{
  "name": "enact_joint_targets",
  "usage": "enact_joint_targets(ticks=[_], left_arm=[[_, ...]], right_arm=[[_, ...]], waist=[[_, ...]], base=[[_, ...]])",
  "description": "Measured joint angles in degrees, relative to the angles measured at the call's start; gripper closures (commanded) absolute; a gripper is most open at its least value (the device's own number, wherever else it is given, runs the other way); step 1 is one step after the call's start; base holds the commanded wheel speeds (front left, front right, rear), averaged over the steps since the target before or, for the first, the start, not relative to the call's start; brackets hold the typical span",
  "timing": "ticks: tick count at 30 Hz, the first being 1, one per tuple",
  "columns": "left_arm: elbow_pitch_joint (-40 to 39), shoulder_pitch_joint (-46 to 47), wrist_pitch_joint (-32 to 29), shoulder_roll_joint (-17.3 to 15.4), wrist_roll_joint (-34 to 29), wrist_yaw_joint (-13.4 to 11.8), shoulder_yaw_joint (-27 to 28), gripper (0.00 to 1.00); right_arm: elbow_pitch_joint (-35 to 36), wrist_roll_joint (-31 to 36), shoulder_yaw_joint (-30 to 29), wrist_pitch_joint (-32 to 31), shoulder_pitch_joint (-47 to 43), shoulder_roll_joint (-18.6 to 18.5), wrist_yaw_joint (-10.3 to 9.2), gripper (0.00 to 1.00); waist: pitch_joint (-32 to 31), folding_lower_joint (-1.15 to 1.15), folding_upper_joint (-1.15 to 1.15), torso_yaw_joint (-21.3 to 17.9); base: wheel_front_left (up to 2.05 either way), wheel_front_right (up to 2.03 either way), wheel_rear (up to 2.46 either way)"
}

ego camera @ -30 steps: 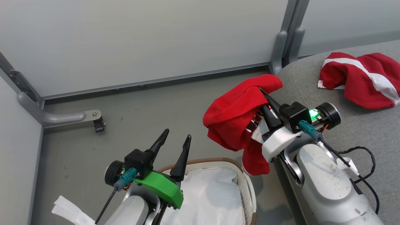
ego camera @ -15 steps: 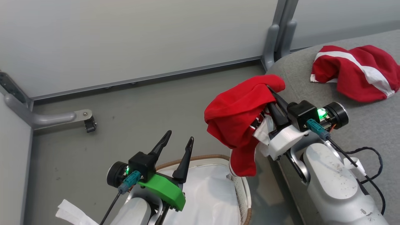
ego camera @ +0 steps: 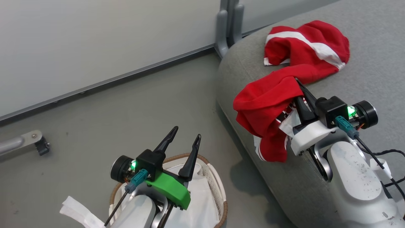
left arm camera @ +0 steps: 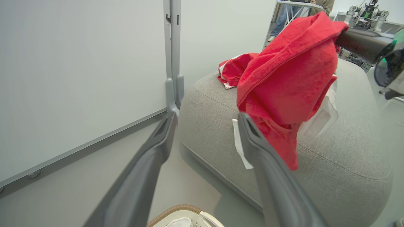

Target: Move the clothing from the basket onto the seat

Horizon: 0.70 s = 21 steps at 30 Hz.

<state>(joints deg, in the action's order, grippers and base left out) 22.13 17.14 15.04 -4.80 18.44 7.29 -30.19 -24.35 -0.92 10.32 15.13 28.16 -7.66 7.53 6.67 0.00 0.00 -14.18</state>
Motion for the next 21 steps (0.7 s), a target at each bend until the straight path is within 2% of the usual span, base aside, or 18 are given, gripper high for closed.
enact_joint_targets(ticks=[11,16,21], left_arm=[[0.7,2.93,0.01,-0.11,-0.42,0.09,-3.33,0.0],[0.6,3.92,0.01,-0.48,-0.3,0.09,-4.78,0.0],[0.55,4.81,0.01,-1.1,-0.18,0.09,-5.08,0.0]], right_arm=[[1.33,-0.05,-1.49,0.0,-1.54,1.16,0.0,1.0],[1.78,-0.05,-2.49,0.0,-1.52,1.44,0.0,1.0],[2.56,0.65,-3.42,0.0,1.87,0.37,0.0,1.0]], waist=[[3.65,0.0,0.0,-9.21],[6.1,0.0,0.0,-10.45],[8.17,0.0,0.0,-9.8]], base=[[0.0,0.0,0.0],[0.0,0.0,0.0],[0.0,0.0,0.0]])
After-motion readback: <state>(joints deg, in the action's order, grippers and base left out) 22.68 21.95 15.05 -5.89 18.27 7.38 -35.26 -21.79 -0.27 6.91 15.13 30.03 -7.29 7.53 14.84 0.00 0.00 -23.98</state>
